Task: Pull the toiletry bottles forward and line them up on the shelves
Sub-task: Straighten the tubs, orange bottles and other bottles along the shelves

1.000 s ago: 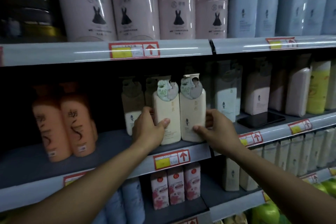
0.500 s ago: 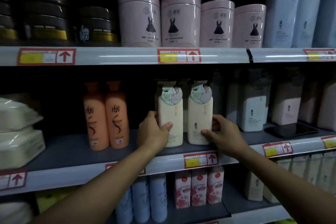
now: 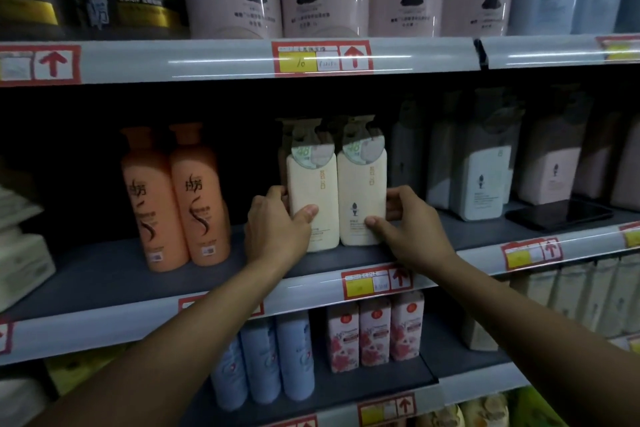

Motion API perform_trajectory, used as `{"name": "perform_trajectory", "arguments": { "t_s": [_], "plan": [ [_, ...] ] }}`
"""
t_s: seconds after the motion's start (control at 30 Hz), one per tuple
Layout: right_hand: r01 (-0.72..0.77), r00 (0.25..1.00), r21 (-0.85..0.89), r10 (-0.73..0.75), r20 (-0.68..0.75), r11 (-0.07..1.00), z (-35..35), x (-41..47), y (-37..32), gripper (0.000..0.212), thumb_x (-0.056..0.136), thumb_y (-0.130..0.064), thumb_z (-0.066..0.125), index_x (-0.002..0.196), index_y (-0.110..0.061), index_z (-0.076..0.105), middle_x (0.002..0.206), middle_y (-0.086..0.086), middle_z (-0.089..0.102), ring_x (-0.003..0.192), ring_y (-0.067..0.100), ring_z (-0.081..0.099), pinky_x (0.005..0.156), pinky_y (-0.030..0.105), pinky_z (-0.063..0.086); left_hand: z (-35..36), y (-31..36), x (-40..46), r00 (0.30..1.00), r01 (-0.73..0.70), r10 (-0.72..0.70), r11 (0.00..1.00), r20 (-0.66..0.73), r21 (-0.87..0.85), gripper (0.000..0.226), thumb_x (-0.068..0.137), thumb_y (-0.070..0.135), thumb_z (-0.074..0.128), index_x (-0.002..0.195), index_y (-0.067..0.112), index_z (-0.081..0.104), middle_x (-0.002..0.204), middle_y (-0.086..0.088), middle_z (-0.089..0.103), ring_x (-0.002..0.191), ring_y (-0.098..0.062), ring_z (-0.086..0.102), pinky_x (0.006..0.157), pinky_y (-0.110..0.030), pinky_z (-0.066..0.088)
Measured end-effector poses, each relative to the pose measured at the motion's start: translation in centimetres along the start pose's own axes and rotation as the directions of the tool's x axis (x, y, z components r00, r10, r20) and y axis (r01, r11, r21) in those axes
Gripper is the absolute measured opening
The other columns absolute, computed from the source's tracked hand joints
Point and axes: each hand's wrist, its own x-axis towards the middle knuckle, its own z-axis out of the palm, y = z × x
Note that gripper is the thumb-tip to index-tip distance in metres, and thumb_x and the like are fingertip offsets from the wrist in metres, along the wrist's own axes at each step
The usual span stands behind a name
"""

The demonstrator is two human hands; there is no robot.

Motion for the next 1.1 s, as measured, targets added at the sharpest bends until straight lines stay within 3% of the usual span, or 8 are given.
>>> {"name": "perform_trajectory", "arguments": {
  "t_s": [0.13, 0.27, 0.43, 0.83, 0.97, 1.1],
  "plan": [
    [0.005, 0.999, 0.024, -0.004, -0.035, 1.000, 0.6, 0.1, 0.3, 0.046, 0.089, -0.030, 0.078, 0.129, -0.019, 0.057, 0.117, -0.008, 0.070, 0.101, 0.005, 0.066, 0.081, 0.013, 0.048, 0.5, -0.4, 0.0, 0.999, 0.001, -0.001, 1.000, -0.032, -0.011, 0.053, 0.082, 0.052, 0.074, 0.127, 0.026, 0.062, 0.119, -0.003, 0.067, 0.103, -0.026, 0.069, 0.086, -0.047, 0.059],
    [-0.002, 0.998, 0.015, 0.003, -0.061, 1.000, 1.1, 0.1, 0.2, 0.049, 0.090, -0.033, 0.077, 0.133, -0.023, 0.057, 0.119, -0.010, 0.070, 0.104, 0.004, 0.065, 0.089, 0.027, 0.056, 1.1, -0.8, 0.0, 0.997, 0.006, -0.009, 0.999, -0.082, -0.048, 0.042, 0.080, 0.050, 0.075, 0.111, 0.029, 0.056, 0.112, 0.002, 0.069, 0.100, -0.022, 0.069, 0.085, -0.046, 0.059],
    [-0.042, 0.993, -0.026, 0.039, -0.111, 0.999, 1.6, 0.0, 0.2, 0.046, 0.088, -0.041, 0.076, 0.127, -0.024, 0.059, 0.118, -0.011, 0.071, 0.104, 0.005, 0.066, 0.089, 0.034, 0.058, 1.7, -1.1, -0.1, 0.992, -0.001, -0.005, 0.999, -0.129, -0.043, 0.037, 0.084, 0.045, 0.076, 0.106, 0.028, 0.053, 0.112, 0.002, 0.067, 0.100, -0.023, 0.068, 0.083, -0.046, 0.059],
    [-0.041, 0.989, -0.120, 0.023, -0.146, 0.992, 1.8, -0.6, -0.4, 0.049, 0.091, -0.047, 0.071, 0.133, -0.023, 0.059, 0.122, -0.008, 0.071, 0.108, 0.010, 0.067, 0.089, 0.033, 0.057, 1.5, -1.3, -0.5, 0.990, -0.038, 0.031, 0.998, -0.135, -0.055, 0.047, 0.087, 0.045, 0.076, 0.122, 0.022, 0.056, 0.120, 0.000, 0.062, 0.103, -0.022, 0.066, 0.087, -0.043, 0.057],
    [-0.022, 0.992, -0.164, 0.002, -0.125, 0.986, 1.7, -1.1, -0.5, 0.047, 0.095, -0.038, 0.066, 0.138, -0.022, 0.055, 0.128, -0.004, 0.068, 0.113, 0.016, 0.065, 0.092, 0.037, 0.056, 0.9, -1.3, -0.7, 0.993, -0.067, 0.057, 0.993, -0.106, -0.094, 0.052, 0.087, 0.039, 0.077, 0.131, 0.017, 0.059, 0.124, -0.004, 0.062, 0.108, -0.021, 0.064, 0.095, -0.043, 0.056],
    [-0.003, 0.981, -0.154, -0.027, -0.193, 0.988, 1.1, -2.5, -0.8, 0.047, 0.093, -0.025, 0.065, 0.138, -0.018, 0.052, 0.131, 0.000, 0.061, 0.115, 0.017, 0.061, 0.095, 0.039, 0.054, -0.2, -1.0, -1.5, 0.986, -0.111, 0.092, 0.984, -0.136, -0.136, 0.052, 0.089, 0.026, 0.076, 0.136, 0.015, 0.057, 0.128, -0.004, 0.056, 0.117, -0.022, 0.059, 0.100, -0.046, 0.054]
  ]
}}
